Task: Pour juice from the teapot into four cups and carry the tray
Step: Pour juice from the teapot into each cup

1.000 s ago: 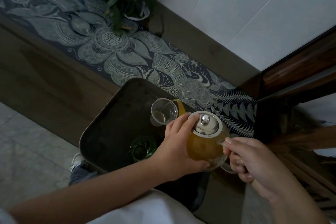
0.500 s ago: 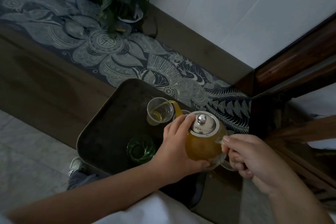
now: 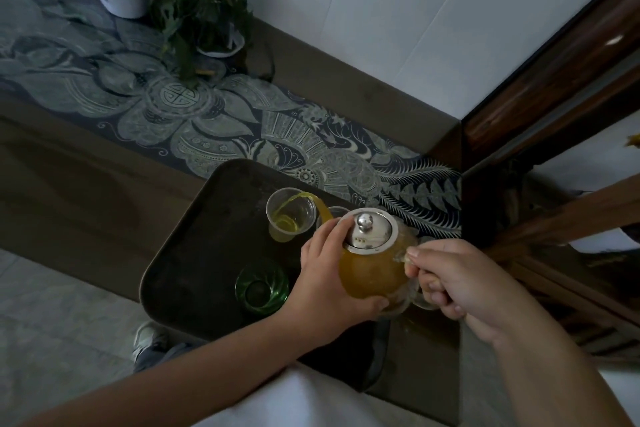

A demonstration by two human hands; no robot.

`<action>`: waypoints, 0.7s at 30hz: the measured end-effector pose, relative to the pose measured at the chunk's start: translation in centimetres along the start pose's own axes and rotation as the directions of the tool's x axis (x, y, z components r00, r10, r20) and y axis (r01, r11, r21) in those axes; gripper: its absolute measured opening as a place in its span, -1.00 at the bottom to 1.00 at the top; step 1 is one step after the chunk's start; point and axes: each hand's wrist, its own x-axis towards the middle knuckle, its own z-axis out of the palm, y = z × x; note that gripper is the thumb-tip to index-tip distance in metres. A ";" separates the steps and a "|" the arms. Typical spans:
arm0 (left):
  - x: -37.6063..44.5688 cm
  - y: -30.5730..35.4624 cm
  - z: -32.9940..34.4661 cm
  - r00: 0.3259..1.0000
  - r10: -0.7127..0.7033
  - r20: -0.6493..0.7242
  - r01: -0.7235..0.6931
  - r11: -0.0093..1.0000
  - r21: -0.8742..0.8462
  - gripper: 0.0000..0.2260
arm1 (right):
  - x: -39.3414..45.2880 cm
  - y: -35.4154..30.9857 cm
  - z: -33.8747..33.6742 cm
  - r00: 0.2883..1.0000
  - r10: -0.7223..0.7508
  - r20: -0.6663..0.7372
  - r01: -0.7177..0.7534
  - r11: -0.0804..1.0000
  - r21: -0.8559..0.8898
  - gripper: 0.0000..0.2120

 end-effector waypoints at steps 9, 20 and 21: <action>-0.4 0.0 0.1 1.000 0.029 -0.008 -0.029 0.999 -0.015 -0.08 | -0.2 0.3 0.2 1.000 -0.008 -0.010 0.008 1.000 -0.023 -0.73; -0.2 0.3 0.2 1.000 0.028 0.005 -0.028 0.999 -0.026 -0.08 | -0.3 0.4 -0.2 1.000 -0.027 0.012 0.027 1.000 -0.004 -0.76; -0.2 0.3 0.3 1.000 0.029 0.000 -0.029 0.999 -0.026 -0.08 | -0.2 0.4 -0.2 1.000 -0.027 0.012 0.027 1.000 0.000 -0.76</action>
